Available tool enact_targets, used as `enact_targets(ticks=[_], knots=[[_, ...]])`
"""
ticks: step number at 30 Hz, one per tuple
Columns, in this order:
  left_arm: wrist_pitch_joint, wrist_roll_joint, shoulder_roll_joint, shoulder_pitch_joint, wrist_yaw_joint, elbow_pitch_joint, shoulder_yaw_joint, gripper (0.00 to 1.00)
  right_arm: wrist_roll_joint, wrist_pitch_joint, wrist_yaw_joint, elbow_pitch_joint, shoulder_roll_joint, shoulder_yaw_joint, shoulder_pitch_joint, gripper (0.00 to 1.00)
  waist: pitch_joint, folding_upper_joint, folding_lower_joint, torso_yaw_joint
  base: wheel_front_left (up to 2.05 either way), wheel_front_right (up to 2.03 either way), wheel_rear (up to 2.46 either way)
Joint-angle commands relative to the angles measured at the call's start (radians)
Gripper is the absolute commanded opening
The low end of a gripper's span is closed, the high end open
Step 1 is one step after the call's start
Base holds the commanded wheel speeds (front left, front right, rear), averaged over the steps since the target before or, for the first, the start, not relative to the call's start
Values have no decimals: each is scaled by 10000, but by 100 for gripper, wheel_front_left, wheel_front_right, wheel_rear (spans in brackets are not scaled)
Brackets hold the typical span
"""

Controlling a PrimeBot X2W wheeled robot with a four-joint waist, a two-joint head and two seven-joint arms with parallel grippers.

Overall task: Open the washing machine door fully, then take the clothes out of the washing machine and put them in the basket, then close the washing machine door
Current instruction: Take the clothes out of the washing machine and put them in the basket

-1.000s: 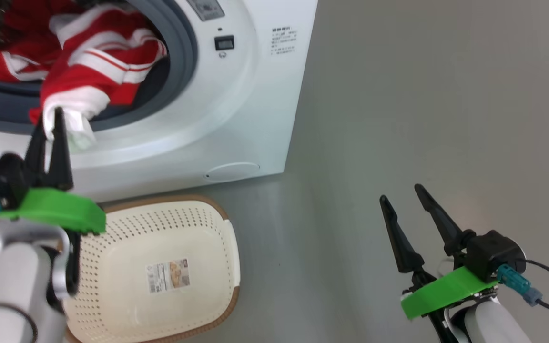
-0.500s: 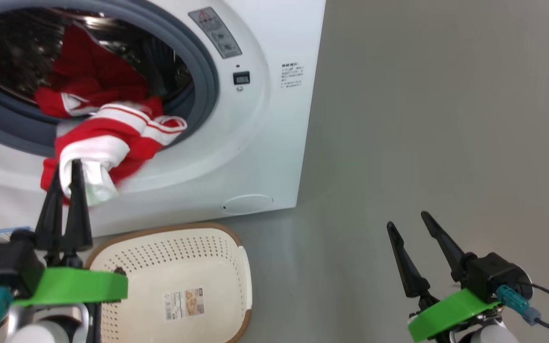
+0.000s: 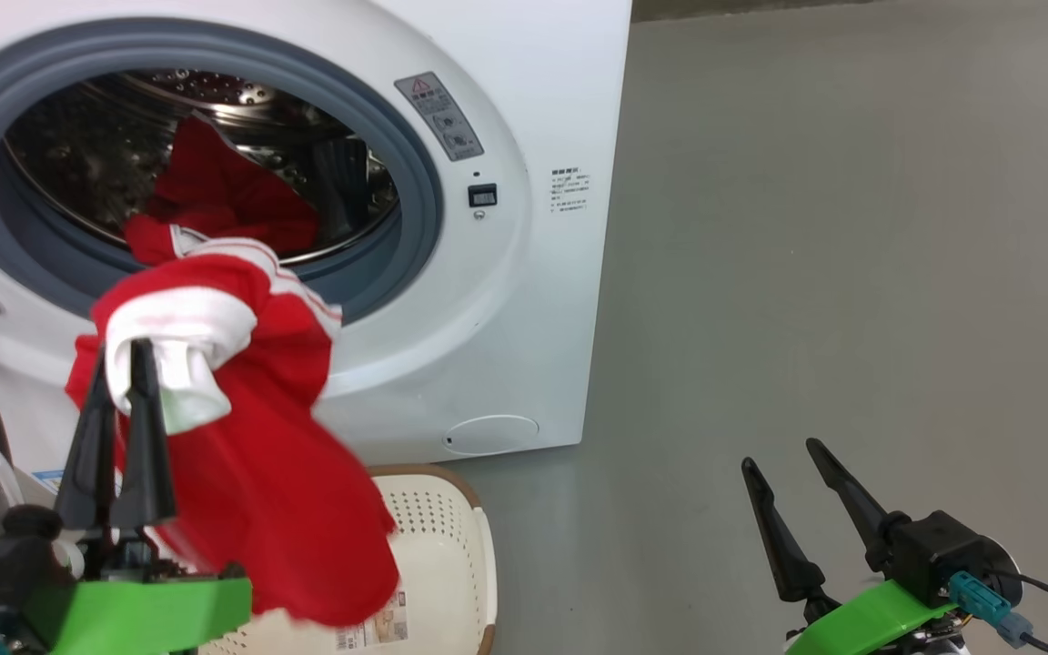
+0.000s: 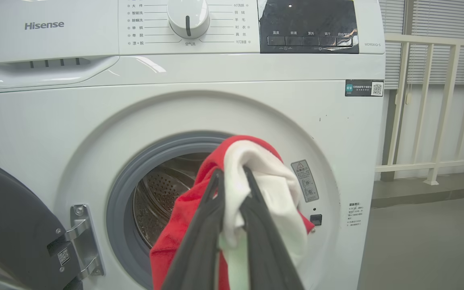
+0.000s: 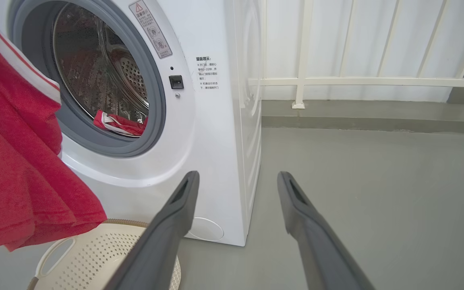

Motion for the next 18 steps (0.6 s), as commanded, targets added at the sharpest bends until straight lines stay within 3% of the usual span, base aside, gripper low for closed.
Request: enact_targets(ticks=[1,18], knots=[[27,142,277,-132,74,-347,410,0,-83,-9,63,-302,-68,163,-74,100,-71,0,0,52,0,0,0],[-267,-301,-131,990,144,321,197,0,-81,83,63,-581,-68,130,-23,100,185,0,0,79,0,0,0]])
